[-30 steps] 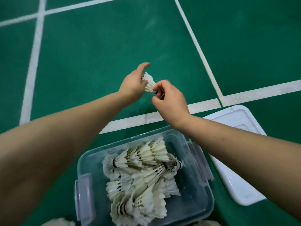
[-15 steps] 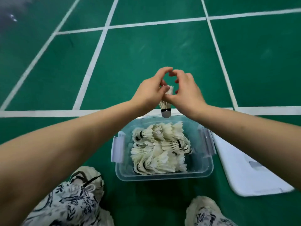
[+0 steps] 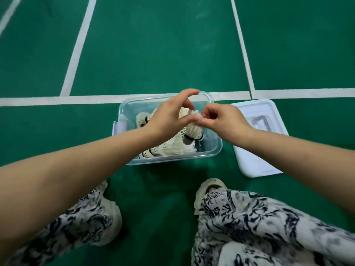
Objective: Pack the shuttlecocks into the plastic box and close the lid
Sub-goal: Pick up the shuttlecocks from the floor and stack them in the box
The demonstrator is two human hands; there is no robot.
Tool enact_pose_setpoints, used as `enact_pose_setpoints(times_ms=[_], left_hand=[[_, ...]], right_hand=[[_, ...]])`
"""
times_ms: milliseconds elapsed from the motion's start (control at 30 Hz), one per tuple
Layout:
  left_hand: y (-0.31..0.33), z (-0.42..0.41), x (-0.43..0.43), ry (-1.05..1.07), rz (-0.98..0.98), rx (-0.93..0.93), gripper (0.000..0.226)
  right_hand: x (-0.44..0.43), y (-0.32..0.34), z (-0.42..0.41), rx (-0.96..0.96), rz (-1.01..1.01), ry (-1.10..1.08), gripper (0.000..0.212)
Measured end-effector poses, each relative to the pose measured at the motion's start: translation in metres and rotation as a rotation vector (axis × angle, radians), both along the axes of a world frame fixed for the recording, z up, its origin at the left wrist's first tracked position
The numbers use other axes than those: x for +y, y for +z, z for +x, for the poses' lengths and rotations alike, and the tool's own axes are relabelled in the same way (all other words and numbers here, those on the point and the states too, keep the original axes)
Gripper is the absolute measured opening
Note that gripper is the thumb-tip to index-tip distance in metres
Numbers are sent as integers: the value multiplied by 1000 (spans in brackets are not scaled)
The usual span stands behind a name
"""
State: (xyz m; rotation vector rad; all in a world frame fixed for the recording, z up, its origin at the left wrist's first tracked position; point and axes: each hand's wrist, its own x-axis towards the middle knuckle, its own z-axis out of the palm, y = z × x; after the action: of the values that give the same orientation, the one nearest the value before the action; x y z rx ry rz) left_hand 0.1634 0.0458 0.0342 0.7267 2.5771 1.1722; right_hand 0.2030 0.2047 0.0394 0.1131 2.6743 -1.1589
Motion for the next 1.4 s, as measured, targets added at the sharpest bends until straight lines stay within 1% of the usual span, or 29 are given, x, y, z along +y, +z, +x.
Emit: enact_pose_setpoints(times_ms=[100,167,300,367,433,600,700,800,900,1000,1167,1267,1333,1400], left_hand=[[-14,7,-7,41,-39,27,67],[-23,13,-15,15,-128,5,74],[-43,17,-33,-47,-347,-52,82],[-47,18,-37,-46,-359,-83,83],[-49,19,-38,-29,-329,-104,84],[-59,17,-30,-46,-315,-122,86],[-67,17,-22,-77,-335,-161,88],[-76,12,-15,-87,-360,-194,88],[-89,4,-9,-121,-449,-191,86],[-101,2,-2,-168,-554,-165,84],[-100,2,2,-155,-605,-168,83],[-87,6,1,-137,-582,-156,83],[-75,10,2,-133,-563,-100,76],[-64,13,8,-108,-497,-25,64]], right_hand=[[5,-1,4,49,36,-101,25],[4,-1,3,68,51,-142,22],[-6,-11,5,13,114,-59,21],[-13,-19,7,-50,131,17,19],[-19,-24,7,-107,129,88,16],[-28,-34,1,-179,139,155,15],[-28,-40,-1,-252,234,221,14],[-28,-46,-3,-222,382,292,15],[-32,-45,0,-189,558,427,17],[-33,-40,0,-195,634,493,19],[-32,-34,-4,-221,669,555,25],[-22,-29,-5,-170,658,533,21],[-11,-26,-3,-116,610,470,17],[2,-24,2,-78,532,398,17]])
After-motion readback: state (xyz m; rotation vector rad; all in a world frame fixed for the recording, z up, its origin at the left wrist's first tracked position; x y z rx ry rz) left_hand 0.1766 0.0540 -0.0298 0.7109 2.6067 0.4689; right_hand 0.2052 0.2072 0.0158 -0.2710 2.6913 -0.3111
